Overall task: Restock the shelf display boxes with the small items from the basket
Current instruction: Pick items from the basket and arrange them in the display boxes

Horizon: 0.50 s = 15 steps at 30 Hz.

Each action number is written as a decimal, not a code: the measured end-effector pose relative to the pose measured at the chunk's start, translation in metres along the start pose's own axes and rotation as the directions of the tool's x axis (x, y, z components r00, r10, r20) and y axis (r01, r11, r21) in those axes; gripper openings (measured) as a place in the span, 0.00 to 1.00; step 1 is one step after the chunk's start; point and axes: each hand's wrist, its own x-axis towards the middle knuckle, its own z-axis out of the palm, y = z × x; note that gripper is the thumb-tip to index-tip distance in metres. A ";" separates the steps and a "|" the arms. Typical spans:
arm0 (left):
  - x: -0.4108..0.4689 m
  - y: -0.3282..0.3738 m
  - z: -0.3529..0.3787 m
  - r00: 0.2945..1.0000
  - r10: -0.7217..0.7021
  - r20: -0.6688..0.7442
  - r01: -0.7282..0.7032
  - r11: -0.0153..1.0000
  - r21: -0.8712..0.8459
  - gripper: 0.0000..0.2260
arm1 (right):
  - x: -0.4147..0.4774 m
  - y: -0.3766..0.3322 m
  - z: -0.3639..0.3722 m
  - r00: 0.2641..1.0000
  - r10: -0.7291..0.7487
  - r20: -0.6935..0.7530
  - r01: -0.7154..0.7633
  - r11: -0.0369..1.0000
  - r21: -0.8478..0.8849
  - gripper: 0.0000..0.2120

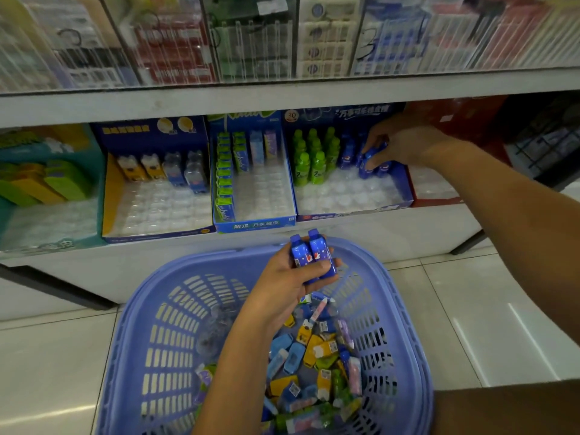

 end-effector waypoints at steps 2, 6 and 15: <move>0.000 0.001 0.002 1.000 -0.007 0.017 0.008 1.000 -0.023 0.13 | 0.001 -0.002 -0.001 1.000 0.006 0.010 -0.006 1.000 -0.023 0.15; -0.004 0.005 0.007 0.999 0.030 0.043 -0.031 1.000 0.007 0.10 | 0.002 -0.007 -0.005 0.997 0.048 0.054 -0.043 0.995 -0.088 0.16; -0.017 0.013 0.011 0.981 0.176 -0.084 -0.164 0.977 0.139 0.10 | -0.074 -0.081 0.011 0.981 -0.160 0.110 0.103 0.908 0.406 0.12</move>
